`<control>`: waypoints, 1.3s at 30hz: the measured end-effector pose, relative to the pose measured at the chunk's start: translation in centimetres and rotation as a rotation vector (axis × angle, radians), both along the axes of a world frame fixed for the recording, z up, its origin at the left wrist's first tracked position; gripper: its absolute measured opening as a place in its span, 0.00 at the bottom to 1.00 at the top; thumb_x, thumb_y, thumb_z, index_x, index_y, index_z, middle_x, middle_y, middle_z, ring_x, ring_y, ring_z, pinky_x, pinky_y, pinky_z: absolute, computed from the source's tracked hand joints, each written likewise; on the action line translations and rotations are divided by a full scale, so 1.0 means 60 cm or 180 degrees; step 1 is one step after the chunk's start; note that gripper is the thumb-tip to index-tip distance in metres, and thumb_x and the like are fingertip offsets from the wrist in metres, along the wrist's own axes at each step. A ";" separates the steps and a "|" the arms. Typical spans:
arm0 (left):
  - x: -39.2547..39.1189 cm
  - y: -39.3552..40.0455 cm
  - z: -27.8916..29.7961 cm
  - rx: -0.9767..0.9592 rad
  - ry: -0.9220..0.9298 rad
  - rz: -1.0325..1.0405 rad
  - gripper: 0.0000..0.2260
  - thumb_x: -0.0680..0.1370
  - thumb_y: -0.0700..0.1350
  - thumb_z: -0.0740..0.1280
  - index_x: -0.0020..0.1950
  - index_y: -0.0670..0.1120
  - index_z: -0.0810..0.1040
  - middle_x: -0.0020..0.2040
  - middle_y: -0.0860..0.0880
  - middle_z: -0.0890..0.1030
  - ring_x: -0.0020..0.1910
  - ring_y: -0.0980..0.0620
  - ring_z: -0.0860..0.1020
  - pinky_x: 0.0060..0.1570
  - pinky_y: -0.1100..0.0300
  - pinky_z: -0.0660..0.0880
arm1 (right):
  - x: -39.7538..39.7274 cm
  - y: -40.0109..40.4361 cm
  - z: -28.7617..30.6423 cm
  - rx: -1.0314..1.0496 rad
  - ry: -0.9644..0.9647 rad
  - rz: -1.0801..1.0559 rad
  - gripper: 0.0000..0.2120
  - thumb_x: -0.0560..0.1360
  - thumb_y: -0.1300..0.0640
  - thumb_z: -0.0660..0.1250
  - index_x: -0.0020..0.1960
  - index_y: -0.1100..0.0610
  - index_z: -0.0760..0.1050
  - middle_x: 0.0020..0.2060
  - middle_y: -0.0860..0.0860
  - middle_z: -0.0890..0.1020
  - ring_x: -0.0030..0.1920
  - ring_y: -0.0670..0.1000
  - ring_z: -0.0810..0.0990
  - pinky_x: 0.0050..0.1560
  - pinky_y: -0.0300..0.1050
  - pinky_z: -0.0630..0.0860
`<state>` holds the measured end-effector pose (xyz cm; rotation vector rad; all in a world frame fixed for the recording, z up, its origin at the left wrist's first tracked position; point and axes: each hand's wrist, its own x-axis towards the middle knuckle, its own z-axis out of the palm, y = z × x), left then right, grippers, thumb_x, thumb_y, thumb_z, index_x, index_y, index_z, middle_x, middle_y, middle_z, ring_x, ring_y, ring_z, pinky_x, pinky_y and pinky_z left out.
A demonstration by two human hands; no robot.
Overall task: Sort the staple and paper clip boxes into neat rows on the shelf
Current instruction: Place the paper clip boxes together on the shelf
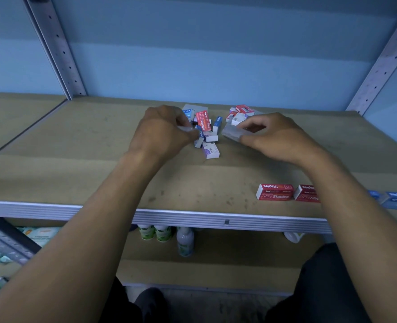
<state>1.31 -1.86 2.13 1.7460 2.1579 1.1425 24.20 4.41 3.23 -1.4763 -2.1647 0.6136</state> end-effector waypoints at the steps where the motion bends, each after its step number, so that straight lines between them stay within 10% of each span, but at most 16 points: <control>1: 0.003 -0.003 0.005 0.0034 0.0014 -0.0001 0.08 0.69 0.52 0.74 0.40 0.48 0.83 0.39 0.52 0.83 0.38 0.55 0.78 0.31 0.69 0.68 | 0.003 -0.003 0.001 0.0008 0.0051 -0.0024 0.11 0.73 0.41 0.70 0.53 0.41 0.83 0.51 0.39 0.84 0.52 0.42 0.81 0.47 0.37 0.74; 6: 0.013 -0.014 0.024 0.0014 0.0144 -0.0030 0.10 0.70 0.55 0.72 0.39 0.49 0.85 0.36 0.53 0.82 0.37 0.55 0.78 0.32 0.65 0.69 | 0.008 -0.019 0.010 -0.0258 0.0629 -0.0045 0.07 0.76 0.51 0.68 0.47 0.46 0.85 0.46 0.45 0.87 0.37 0.47 0.88 0.50 0.43 0.83; 12: 0.018 -0.015 0.030 -0.0165 0.0371 0.0113 0.12 0.71 0.59 0.70 0.43 0.52 0.87 0.38 0.55 0.83 0.40 0.56 0.79 0.33 0.65 0.70 | 0.015 -0.037 0.015 -0.0264 0.0574 0.0103 0.11 0.77 0.60 0.66 0.50 0.47 0.84 0.46 0.45 0.86 0.34 0.44 0.87 0.33 0.27 0.75; 17: 0.021 -0.010 0.032 -0.0953 0.0977 0.0335 0.34 0.60 0.72 0.57 0.50 0.48 0.83 0.48 0.47 0.78 0.40 0.48 0.73 0.35 0.59 0.66 | 0.022 -0.046 0.016 -0.0368 0.0423 0.0211 0.11 0.78 0.58 0.66 0.55 0.48 0.84 0.45 0.44 0.86 0.34 0.44 0.87 0.37 0.30 0.79; 30: 0.035 -0.017 0.033 -0.1251 0.1375 -0.0099 0.22 0.72 0.68 0.63 0.46 0.51 0.81 0.48 0.48 0.79 0.44 0.49 0.70 0.43 0.60 0.66 | 0.030 -0.049 0.014 -0.0516 0.0258 0.0356 0.10 0.79 0.56 0.67 0.56 0.47 0.84 0.46 0.44 0.86 0.38 0.49 0.88 0.55 0.50 0.83; 34: 0.031 -0.034 0.041 -0.1150 0.1098 -0.0332 0.24 0.72 0.69 0.64 0.32 0.50 0.76 0.36 0.51 0.75 0.38 0.53 0.72 0.34 0.59 0.66 | 0.035 -0.048 0.013 -0.0631 0.0367 0.0421 0.08 0.77 0.52 0.70 0.55 0.45 0.84 0.47 0.45 0.86 0.42 0.50 0.88 0.54 0.51 0.84; 39: 0.009 -0.059 0.044 -0.0953 0.0817 -0.0759 0.24 0.68 0.68 0.70 0.57 0.56 0.82 0.57 0.58 0.79 0.54 0.56 0.74 0.50 0.60 0.69 | 0.037 -0.051 0.016 -0.0662 0.0427 0.0469 0.11 0.75 0.49 0.75 0.57 0.45 0.83 0.46 0.43 0.86 0.42 0.50 0.88 0.54 0.50 0.84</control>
